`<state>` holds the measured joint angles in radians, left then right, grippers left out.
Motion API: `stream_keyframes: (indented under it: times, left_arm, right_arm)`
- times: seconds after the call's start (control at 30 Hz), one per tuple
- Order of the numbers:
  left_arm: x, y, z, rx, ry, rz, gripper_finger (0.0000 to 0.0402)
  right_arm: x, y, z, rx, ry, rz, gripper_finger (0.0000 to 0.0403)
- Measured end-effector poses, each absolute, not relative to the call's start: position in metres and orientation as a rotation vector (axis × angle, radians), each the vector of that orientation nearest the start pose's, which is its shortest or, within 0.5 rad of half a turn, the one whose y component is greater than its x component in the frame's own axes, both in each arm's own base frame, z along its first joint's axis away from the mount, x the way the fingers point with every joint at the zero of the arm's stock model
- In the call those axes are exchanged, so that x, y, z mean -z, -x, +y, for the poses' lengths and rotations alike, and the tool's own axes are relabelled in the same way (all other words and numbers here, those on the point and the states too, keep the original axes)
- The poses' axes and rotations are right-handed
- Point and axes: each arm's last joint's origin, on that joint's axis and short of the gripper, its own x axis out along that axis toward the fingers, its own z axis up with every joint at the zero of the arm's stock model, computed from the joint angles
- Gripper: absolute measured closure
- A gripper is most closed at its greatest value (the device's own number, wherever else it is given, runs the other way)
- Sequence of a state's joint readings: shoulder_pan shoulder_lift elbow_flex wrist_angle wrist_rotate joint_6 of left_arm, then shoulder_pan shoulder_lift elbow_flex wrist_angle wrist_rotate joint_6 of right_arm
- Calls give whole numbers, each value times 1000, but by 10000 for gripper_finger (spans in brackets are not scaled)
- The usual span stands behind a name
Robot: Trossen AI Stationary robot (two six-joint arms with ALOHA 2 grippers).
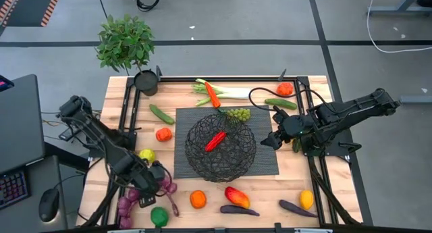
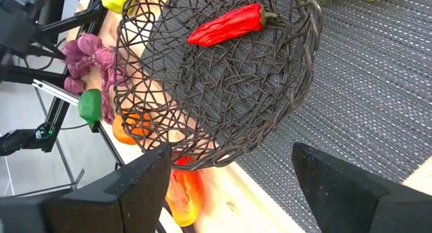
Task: Build produce basket
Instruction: Put the purple garlic into the black wire basket
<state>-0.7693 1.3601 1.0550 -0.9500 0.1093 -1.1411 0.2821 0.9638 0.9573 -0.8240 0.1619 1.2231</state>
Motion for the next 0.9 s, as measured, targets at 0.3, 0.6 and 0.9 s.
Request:
stream_keyframes:
  times: [0.3,0.6,0.9]
  left_arm:
    - [-250,-166,-182,-134,615,1507,284]
    - [-234,-171,-194,-259,705,1580,129]
    - [-203,-179,-207,-354,653,1654,125]
  right_arm:
    - [-308,-174,46,384,-955,760,91]
    - [-308,-174,45,387,-945,755,91]
    - [-308,-174,45,394,-941,748,91]
